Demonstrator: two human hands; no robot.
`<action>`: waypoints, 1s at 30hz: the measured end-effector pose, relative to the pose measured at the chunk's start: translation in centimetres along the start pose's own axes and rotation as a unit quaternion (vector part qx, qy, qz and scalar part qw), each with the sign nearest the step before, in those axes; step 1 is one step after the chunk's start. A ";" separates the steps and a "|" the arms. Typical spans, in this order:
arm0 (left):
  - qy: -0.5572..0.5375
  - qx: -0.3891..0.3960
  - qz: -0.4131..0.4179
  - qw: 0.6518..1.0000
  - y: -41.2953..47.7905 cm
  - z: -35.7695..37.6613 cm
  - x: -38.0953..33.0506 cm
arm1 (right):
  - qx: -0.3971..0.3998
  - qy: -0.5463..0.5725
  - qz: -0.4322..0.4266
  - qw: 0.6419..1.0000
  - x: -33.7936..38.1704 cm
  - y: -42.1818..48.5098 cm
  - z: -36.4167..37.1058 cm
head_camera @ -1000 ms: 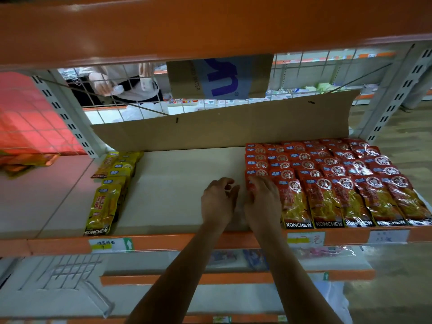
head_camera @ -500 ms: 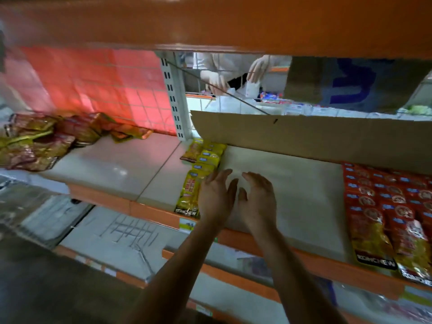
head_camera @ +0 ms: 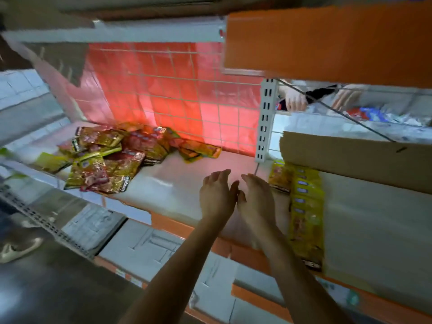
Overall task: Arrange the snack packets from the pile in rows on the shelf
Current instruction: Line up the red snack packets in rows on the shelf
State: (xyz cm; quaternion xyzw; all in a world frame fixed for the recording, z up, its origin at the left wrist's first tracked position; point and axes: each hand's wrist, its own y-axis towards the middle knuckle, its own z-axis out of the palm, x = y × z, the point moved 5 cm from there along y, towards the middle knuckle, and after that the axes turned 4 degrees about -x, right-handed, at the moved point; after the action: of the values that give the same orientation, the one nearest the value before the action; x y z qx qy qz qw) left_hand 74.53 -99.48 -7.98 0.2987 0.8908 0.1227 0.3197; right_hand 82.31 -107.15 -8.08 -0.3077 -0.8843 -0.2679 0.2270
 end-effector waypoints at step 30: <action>0.147 0.096 0.043 0.984 16.3 2.3 15.8 | 0.134 -0.112 -0.006 0.985 6.8 13.9 15.9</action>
State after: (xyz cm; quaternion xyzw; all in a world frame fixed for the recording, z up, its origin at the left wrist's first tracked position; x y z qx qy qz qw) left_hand 73.63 -76.80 -10.88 0.3449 0.9219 0.0930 0.1501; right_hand 83.05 -85.23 -11.57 -0.2973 -0.9339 -0.1120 0.1641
